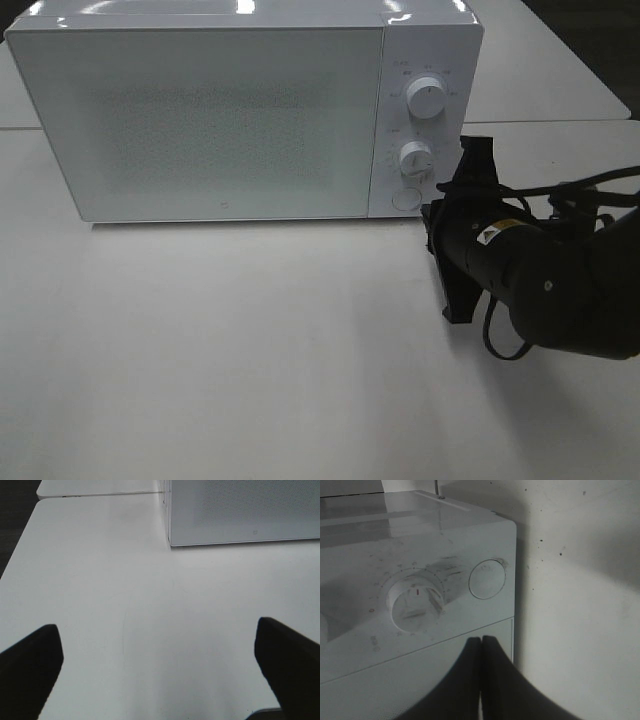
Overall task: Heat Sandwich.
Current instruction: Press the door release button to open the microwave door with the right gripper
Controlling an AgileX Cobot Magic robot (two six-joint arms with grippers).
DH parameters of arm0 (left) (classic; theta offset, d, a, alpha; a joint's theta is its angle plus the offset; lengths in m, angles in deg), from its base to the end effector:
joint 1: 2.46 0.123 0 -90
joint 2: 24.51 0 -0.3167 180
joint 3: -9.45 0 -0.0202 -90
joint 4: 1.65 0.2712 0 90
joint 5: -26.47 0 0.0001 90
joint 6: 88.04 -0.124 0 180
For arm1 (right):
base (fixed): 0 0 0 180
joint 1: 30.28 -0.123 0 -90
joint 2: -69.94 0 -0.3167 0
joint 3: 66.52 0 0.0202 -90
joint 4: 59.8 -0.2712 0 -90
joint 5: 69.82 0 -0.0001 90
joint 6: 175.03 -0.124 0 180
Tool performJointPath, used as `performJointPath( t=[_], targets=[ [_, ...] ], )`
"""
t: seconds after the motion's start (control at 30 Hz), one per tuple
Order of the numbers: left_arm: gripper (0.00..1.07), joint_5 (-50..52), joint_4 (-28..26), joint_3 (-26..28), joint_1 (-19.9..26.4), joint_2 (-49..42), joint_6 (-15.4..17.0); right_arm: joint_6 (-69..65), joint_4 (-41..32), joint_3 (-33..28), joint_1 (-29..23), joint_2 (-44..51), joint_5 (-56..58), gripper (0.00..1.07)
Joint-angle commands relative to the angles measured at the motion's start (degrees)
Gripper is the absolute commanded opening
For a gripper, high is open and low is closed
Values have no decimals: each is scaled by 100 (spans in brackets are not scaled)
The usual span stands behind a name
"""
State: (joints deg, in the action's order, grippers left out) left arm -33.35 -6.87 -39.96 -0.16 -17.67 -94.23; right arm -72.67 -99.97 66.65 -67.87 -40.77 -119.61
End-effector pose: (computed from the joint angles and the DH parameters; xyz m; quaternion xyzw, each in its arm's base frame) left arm 0.0113 -0.0093 0.2740 0.0302 0.8470 -0.0062 0.5308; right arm 0.3001 0.1540 0.1299 0.5733 0.5985 0.4241 0.3651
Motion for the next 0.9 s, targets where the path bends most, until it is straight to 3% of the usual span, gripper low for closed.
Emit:
performJointPath(
  t=[0.03, 0.37, 0.9],
  targets=[
    [103, 40, -23, -6, 6, -143, 23, 155, 201, 183, 183, -92, 309, 0],
    [103, 40, -23, -6, 6, -143, 23, 6, 390, 842, 229, -1014, -29, 0],
    [103, 40, -23, -6, 6, -143, 23, 92, 533, 1490, 498, -1541, -115, 0]
  ],
)
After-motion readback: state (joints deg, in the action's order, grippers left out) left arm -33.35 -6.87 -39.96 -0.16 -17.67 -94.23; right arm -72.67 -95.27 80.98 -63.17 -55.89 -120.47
